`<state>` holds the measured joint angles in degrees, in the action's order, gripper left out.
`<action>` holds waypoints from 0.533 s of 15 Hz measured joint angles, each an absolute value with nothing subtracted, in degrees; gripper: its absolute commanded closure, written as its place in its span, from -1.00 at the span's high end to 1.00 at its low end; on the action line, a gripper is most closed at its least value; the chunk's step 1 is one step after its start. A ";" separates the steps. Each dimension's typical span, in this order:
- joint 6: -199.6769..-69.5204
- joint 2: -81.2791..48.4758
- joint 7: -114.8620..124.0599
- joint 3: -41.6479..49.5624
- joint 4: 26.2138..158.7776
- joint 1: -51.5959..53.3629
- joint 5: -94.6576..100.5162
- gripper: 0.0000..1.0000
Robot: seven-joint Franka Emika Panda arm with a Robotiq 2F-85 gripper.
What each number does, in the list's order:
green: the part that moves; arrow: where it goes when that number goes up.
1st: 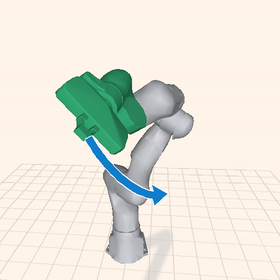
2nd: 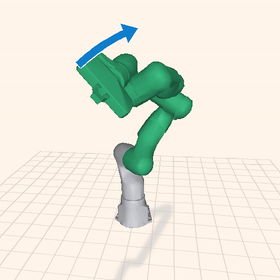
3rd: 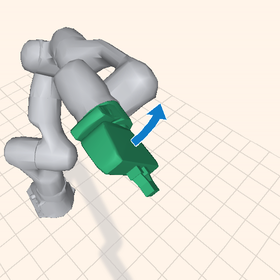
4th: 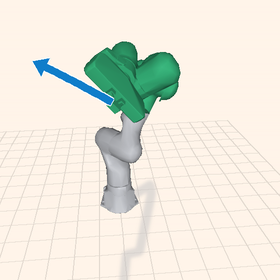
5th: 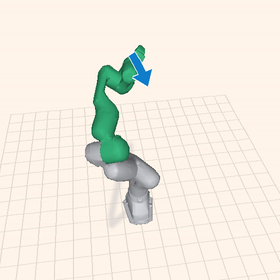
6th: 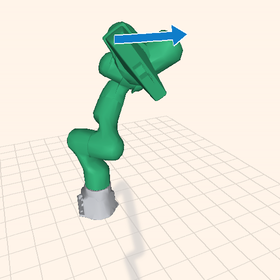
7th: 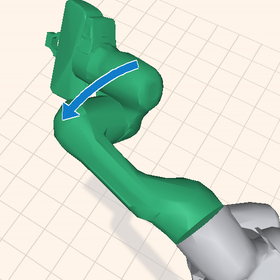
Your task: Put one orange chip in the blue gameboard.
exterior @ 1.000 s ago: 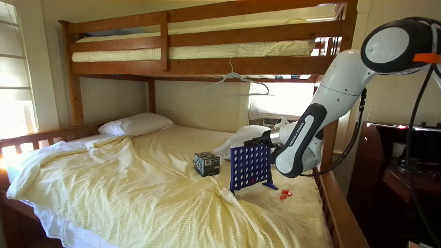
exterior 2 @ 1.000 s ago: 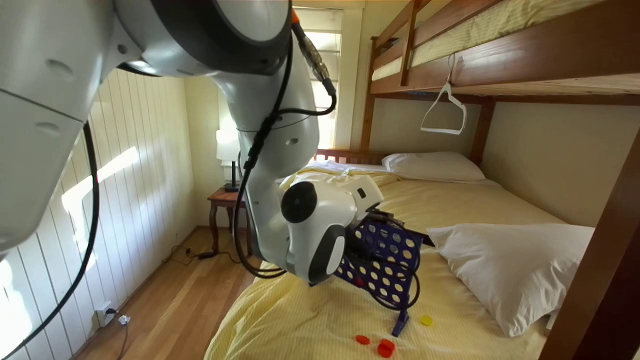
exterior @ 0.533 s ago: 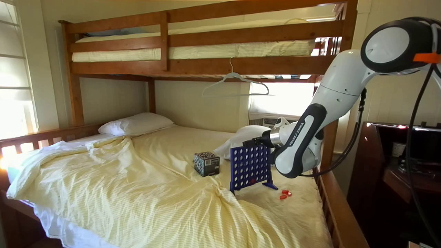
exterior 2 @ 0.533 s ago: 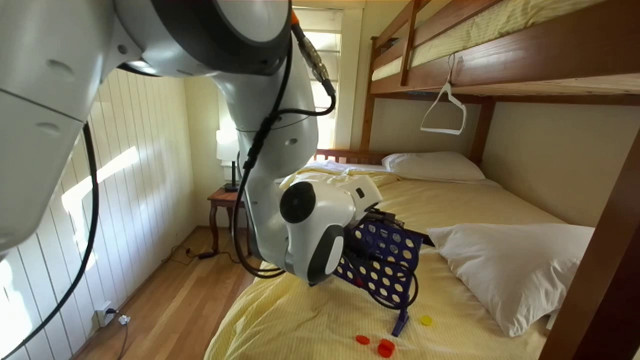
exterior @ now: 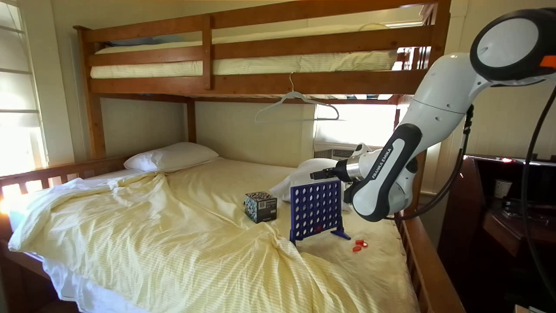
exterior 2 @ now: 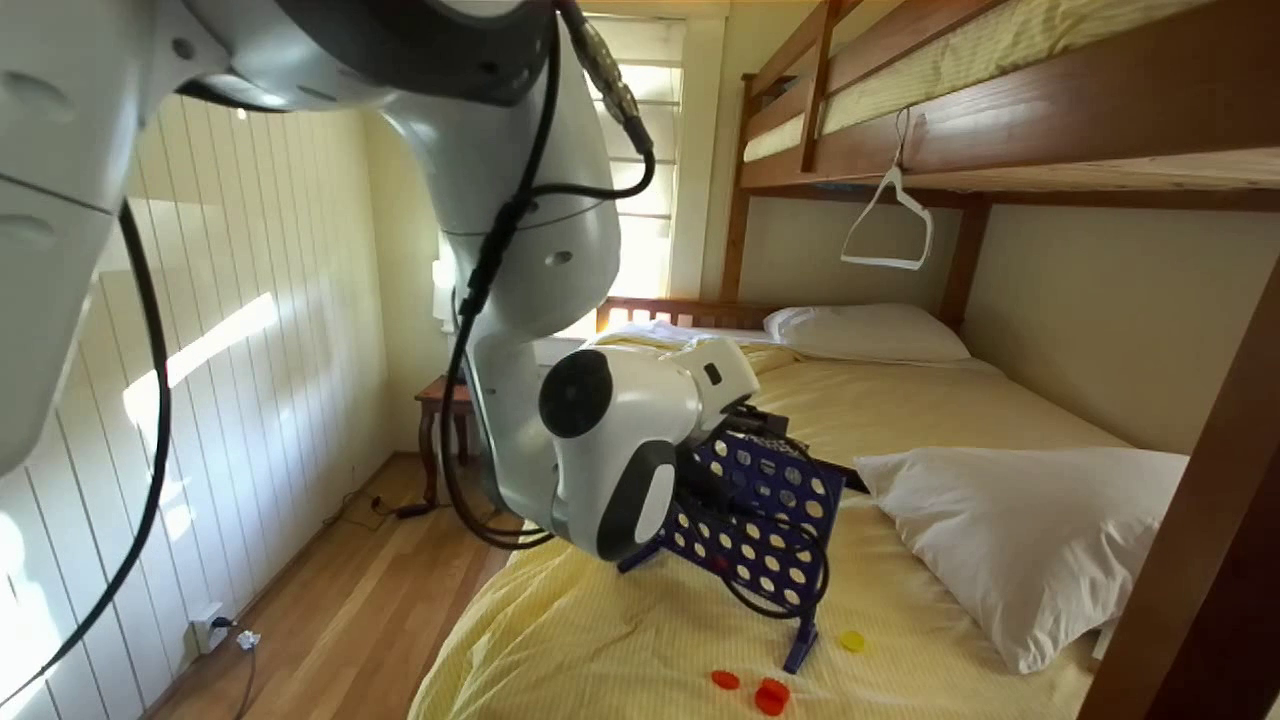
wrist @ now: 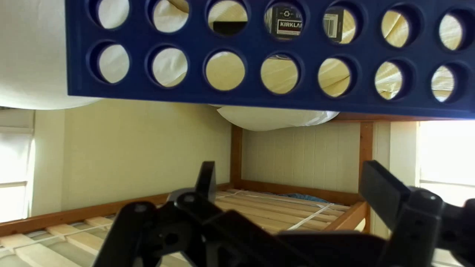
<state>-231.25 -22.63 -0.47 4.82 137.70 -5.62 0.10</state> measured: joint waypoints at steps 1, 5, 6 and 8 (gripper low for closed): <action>-230.69 -21.22 -0.26 4.87 139.08 -5.66 0.02 1.00; -225.62 -14.63 0.29 5.06 145.00 -5.67 -0.67 1.00; -223.28 -12.78 0.28 5.12 146.40 -5.65 -1.45 1.00; -217.92 -9.14 -0.08 5.36 148.57 -5.61 -3.43 1.00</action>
